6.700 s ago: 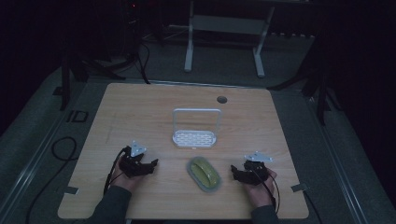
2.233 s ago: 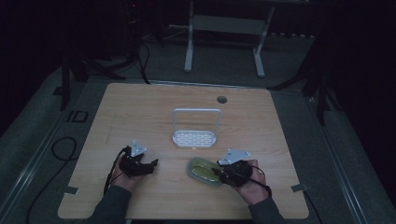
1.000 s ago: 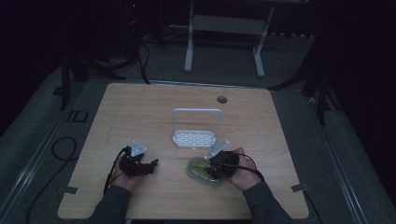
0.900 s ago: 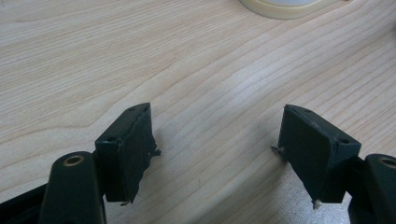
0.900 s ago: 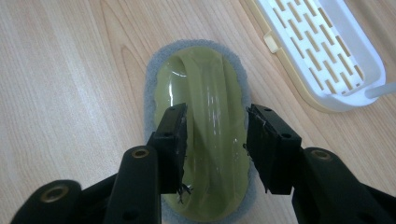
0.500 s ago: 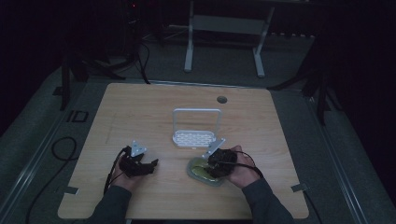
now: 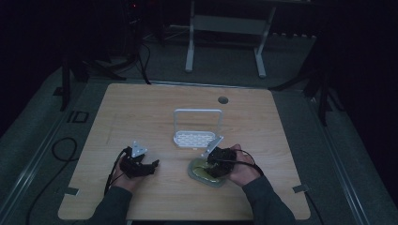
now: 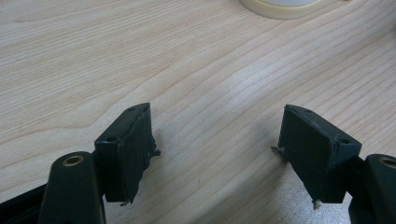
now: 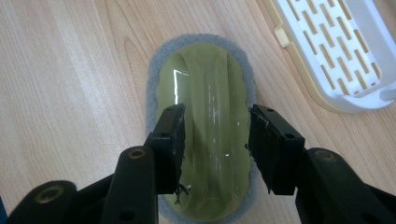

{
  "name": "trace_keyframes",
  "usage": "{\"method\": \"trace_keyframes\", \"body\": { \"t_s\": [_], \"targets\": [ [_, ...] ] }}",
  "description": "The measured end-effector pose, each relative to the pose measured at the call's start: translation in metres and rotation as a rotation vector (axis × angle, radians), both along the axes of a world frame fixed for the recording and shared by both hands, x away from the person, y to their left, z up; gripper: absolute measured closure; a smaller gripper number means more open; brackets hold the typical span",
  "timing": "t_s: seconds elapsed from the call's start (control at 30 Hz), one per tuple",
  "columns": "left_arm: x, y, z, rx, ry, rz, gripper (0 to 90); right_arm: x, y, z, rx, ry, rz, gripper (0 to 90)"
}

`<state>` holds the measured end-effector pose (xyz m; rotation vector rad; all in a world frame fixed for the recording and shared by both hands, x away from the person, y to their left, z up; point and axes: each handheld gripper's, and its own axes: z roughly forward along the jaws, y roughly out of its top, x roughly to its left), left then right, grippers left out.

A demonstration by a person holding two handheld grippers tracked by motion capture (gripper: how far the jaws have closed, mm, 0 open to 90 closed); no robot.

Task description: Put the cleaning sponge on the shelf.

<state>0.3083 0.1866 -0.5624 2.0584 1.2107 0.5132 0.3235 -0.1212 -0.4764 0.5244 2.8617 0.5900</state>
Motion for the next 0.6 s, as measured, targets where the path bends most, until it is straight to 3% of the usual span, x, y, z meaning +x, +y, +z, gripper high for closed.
{"method": "trace_keyframes", "body": {
  "t_s": [0.6],
  "targets": [
    [0.0001, -0.0003, -0.0002, -0.002, -0.002, 0.0, 26.2, 0.0087, 0.009, 0.0025, -0.061, 0.07, 0.023, 57.3]
  ]
}}
